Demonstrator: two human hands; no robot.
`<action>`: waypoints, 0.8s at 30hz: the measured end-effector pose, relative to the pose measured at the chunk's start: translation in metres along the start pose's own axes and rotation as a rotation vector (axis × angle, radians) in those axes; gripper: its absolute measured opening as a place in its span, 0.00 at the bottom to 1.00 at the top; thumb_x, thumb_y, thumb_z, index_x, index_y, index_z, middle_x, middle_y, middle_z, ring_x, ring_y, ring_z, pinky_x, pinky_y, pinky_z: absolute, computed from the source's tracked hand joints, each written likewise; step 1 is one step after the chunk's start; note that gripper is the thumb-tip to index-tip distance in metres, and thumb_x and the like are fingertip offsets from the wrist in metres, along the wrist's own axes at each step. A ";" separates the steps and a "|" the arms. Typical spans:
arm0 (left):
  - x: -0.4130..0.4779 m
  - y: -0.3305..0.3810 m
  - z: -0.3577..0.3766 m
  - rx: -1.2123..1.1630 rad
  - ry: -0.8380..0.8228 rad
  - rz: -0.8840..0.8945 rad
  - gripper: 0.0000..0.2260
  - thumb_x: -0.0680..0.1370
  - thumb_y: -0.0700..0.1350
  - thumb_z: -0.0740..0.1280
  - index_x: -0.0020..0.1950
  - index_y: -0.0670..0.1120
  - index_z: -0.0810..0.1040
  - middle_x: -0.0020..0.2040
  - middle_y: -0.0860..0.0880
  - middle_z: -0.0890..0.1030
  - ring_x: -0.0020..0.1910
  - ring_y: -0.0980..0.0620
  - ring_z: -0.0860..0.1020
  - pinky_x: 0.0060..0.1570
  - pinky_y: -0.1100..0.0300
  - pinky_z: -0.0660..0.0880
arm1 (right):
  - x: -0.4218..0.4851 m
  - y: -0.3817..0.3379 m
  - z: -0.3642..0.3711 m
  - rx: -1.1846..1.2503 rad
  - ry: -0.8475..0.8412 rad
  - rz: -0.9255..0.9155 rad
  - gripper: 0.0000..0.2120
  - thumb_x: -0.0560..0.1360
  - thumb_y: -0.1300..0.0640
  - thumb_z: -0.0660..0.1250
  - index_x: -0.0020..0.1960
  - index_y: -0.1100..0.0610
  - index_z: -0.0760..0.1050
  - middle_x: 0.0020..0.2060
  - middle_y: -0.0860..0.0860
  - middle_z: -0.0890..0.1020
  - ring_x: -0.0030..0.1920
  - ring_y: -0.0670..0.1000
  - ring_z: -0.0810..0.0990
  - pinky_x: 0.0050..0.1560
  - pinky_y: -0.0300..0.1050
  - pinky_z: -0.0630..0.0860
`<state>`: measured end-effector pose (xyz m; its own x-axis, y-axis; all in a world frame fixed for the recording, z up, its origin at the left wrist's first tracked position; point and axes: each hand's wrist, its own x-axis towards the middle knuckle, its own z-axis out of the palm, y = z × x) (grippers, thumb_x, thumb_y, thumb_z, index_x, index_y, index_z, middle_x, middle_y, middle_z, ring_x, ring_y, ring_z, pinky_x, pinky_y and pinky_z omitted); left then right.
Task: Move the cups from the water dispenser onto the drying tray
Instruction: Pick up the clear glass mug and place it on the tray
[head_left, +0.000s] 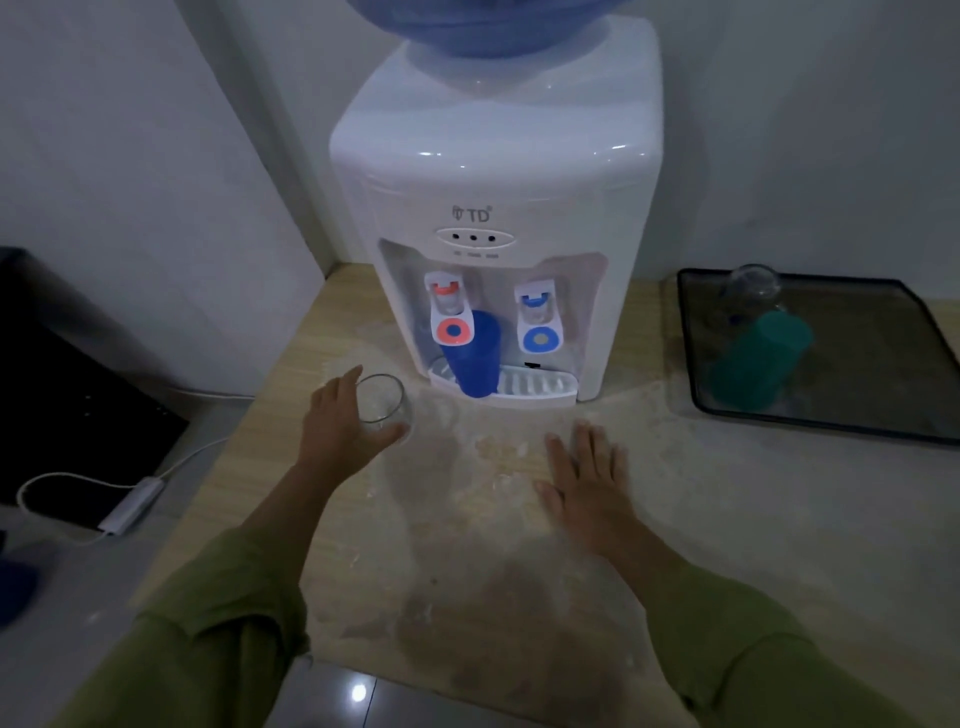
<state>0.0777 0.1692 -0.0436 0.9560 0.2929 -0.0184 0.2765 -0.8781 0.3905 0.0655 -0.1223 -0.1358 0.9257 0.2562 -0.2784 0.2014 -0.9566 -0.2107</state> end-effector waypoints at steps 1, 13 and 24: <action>0.003 0.000 0.002 -0.006 -0.053 -0.029 0.46 0.64 0.59 0.77 0.75 0.45 0.59 0.72 0.42 0.68 0.70 0.40 0.66 0.67 0.42 0.67 | 0.001 0.000 0.001 -0.001 0.000 0.000 0.33 0.75 0.38 0.39 0.76 0.50 0.36 0.76 0.61 0.34 0.75 0.62 0.32 0.73 0.62 0.33; -0.017 0.016 0.018 -0.353 0.024 -0.150 0.38 0.63 0.55 0.79 0.67 0.45 0.67 0.61 0.43 0.77 0.52 0.47 0.78 0.49 0.56 0.77 | 0.002 0.000 -0.008 0.022 -0.102 -0.009 0.33 0.78 0.39 0.45 0.75 0.50 0.34 0.74 0.59 0.31 0.74 0.61 0.29 0.73 0.60 0.31; -0.071 0.092 0.047 -0.948 -0.240 -0.295 0.29 0.69 0.48 0.75 0.66 0.46 0.68 0.59 0.46 0.77 0.55 0.46 0.78 0.52 0.51 0.79 | -0.022 -0.003 -0.076 1.060 -0.118 0.003 0.18 0.80 0.43 0.52 0.63 0.50 0.71 0.60 0.53 0.78 0.60 0.52 0.77 0.67 0.55 0.71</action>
<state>0.0402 0.0503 -0.0496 0.8855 0.2738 -0.3754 0.4126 -0.0921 0.9062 0.0690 -0.1356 -0.0579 0.8774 0.3202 -0.3573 -0.2348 -0.3628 -0.9018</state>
